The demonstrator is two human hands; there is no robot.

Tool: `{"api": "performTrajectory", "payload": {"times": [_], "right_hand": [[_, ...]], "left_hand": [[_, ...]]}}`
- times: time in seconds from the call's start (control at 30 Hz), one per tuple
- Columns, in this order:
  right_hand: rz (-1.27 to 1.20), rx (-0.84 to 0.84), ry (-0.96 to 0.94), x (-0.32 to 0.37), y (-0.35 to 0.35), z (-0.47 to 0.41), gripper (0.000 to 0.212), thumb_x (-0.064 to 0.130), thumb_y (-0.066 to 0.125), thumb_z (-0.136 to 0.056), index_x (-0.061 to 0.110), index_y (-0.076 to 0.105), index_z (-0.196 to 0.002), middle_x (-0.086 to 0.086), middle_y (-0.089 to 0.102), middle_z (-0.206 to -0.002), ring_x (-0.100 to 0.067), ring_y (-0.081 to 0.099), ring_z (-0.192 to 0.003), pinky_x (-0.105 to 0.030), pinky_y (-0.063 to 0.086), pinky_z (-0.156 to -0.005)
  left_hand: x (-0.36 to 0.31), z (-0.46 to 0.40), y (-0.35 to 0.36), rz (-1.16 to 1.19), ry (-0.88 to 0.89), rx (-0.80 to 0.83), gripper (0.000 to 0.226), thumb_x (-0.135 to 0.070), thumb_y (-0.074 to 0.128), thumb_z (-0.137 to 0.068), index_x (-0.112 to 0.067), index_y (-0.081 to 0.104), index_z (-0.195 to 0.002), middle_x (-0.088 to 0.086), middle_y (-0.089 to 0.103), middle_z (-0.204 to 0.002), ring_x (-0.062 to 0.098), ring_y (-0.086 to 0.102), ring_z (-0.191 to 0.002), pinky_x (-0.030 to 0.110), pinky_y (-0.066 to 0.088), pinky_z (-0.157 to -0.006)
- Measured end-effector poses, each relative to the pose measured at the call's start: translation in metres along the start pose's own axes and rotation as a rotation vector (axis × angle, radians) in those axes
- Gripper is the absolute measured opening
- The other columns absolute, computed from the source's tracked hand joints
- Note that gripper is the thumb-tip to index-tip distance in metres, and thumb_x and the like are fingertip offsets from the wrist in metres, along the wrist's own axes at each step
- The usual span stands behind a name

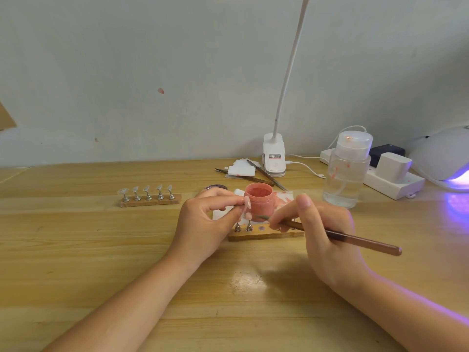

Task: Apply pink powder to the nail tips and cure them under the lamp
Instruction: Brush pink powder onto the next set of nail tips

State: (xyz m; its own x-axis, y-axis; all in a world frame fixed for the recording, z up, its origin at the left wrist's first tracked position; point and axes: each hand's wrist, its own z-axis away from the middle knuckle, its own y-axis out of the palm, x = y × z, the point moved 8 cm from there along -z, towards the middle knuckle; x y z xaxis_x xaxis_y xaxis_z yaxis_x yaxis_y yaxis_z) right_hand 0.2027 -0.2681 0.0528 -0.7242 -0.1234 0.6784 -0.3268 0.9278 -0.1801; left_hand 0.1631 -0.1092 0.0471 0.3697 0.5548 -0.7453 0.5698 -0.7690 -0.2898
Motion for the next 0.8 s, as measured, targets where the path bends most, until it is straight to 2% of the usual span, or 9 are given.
{"api": "performTrajectory", "payload": {"times": [0.1, 0.13, 0.23, 0.27, 0.37, 0.53, 0.63, 0.7, 0.8], "right_hand": [[0.083, 0.041, -0.042, 0.0022, 0.0053, -0.0021, 0.046, 0.028, 0.034, -0.093, 0.004, 0.069, -0.076, 0.004, 0.070, -0.077, -0.005, 0.065, -0.087, -0.031, 0.051, -0.077], [0.074, 0.056, -0.013, -0.0004, 0.0064, -0.0022, 0.047, 0.030, 0.034, -0.093, 0.004, 0.070, -0.077, 0.004, 0.070, -0.077, -0.007, 0.066, -0.087, -0.032, 0.051, -0.077], [0.005, 0.017, 0.027, -0.0028, 0.0021, -0.0011, 0.047, 0.035, 0.034, -0.091, 0.012, 0.069, -0.070, 0.010, 0.066, -0.067, -0.006, 0.063, -0.069, -0.020, 0.048, -0.067], [0.016, 0.005, -0.001, 0.0002, 0.0005, -0.0011, 0.046, 0.033, 0.034, -0.091, 0.012, 0.069, -0.070, 0.010, 0.066, -0.067, -0.005, 0.063, -0.070, -0.019, 0.048, -0.067], [0.136, 0.046, -0.070, 0.0062, 0.0051, -0.0020, 0.042, 0.028, 0.035, -0.093, 0.008, 0.069, -0.078, 0.007, 0.069, -0.077, -0.005, 0.065, -0.084, -0.026, 0.050, -0.074], [0.052, 0.013, -0.011, 0.0007, 0.0016, -0.0003, 0.047, 0.032, 0.033, -0.092, 0.010, 0.069, -0.069, 0.006, 0.066, -0.068, -0.007, 0.063, -0.067, -0.022, 0.048, -0.064], [0.128, 0.030, -0.083, 0.0061, 0.0048, -0.0016, 0.046, 0.027, 0.033, -0.094, 0.006, 0.069, -0.076, 0.002, 0.070, -0.076, -0.011, 0.066, -0.079, -0.034, 0.051, -0.071], [0.137, 0.055, -0.032, 0.0012, 0.0073, -0.0021, 0.047, 0.031, 0.034, -0.093, 0.008, 0.071, -0.077, 0.002, 0.070, -0.077, -0.011, 0.066, -0.080, -0.037, 0.051, -0.073], [0.060, -0.002, 0.012, -0.0013, 0.0007, -0.0016, 0.048, 0.035, 0.034, -0.091, 0.014, 0.069, -0.067, 0.004, 0.067, -0.066, -0.007, 0.064, -0.068, -0.025, 0.050, -0.066]], "left_hand": [[-0.0006, 0.0002, 0.0003, -0.008, -0.005, 0.012, 0.022, -0.003, 0.071, -0.075, -0.025, 0.072, -0.078, -0.011, 0.062, -0.069, 0.013, 0.057, -0.085, 0.010, 0.041, -0.072], [-0.0008, 0.0003, 0.0004, -0.011, -0.008, 0.014, 0.022, -0.002, 0.071, -0.075, -0.024, 0.072, -0.079, -0.010, 0.062, -0.071, 0.014, 0.057, -0.086, 0.009, 0.040, -0.072], [0.0000, 0.0005, 0.0008, -0.010, -0.027, 0.013, 0.030, 0.000, 0.071, -0.074, -0.030, 0.070, -0.073, -0.016, 0.064, -0.070, 0.011, 0.058, -0.090, 0.005, 0.037, -0.075], [0.0001, 0.0004, 0.0008, -0.011, -0.028, 0.011, 0.033, 0.001, 0.071, -0.074, -0.032, 0.069, -0.071, -0.018, 0.064, -0.068, 0.009, 0.058, -0.090, 0.004, 0.037, -0.075], [-0.0005, 0.0006, 0.0010, -0.016, -0.017, 0.012, 0.032, 0.002, 0.071, -0.073, -0.030, 0.070, -0.072, -0.017, 0.063, -0.069, 0.008, 0.057, -0.086, 0.007, 0.038, -0.069], [-0.0015, 0.0005, 0.0010, -0.021, -0.013, 0.009, 0.040, 0.004, 0.071, -0.072, -0.036, 0.067, -0.068, -0.025, 0.064, -0.068, -0.005, 0.053, -0.081, 0.008, 0.039, -0.066], [0.0001, 0.0006, 0.0005, -0.014, -0.019, 0.008, 0.035, 0.003, 0.071, -0.072, -0.032, 0.069, -0.072, -0.017, 0.064, -0.067, 0.000, 0.054, -0.082, 0.009, 0.039, -0.066], [-0.0003, 0.0006, 0.0000, -0.018, -0.018, 0.004, 0.032, 0.004, 0.071, -0.072, -0.028, 0.070, -0.075, -0.013, 0.064, -0.072, 0.006, 0.055, -0.083, 0.009, 0.038, -0.066], [-0.0024, 0.0004, -0.0004, -0.022, -0.009, 0.001, 0.033, 0.005, 0.071, -0.071, -0.029, 0.069, -0.074, -0.014, 0.063, -0.072, 0.002, 0.053, -0.080, 0.008, 0.038, -0.066]]}}
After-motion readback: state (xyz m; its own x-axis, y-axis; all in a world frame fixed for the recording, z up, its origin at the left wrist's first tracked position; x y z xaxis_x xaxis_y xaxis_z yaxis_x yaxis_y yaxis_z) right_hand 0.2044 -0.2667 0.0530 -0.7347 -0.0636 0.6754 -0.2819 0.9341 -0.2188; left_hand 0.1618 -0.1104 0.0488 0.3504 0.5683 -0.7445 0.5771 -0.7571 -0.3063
